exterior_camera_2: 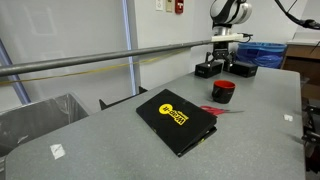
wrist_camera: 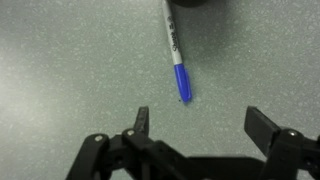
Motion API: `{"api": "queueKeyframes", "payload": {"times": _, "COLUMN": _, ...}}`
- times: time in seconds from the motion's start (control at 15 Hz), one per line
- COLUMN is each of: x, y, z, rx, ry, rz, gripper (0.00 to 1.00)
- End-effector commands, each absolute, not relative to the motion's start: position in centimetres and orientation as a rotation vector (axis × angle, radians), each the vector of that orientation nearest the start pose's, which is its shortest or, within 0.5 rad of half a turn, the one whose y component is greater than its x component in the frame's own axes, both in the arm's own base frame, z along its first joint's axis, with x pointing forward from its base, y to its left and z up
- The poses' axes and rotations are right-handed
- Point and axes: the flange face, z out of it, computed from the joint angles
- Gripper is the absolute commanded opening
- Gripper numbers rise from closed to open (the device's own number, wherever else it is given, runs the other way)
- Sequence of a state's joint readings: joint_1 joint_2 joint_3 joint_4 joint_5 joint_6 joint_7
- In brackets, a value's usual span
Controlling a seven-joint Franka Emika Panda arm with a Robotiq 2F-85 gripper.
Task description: Pick the marker from the cup and put it on the table
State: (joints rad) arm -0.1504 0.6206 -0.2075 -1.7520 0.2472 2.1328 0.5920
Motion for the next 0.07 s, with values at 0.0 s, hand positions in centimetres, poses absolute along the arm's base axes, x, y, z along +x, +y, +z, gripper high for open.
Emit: {"api": "queueKeyframes", "payload": {"times": 0.0, "x": 60.61, "y": -20.62, "z": 20.6, "rx": -2.64, "ry": 1.584, "rz": 0.351, "gripper": 1.0}}
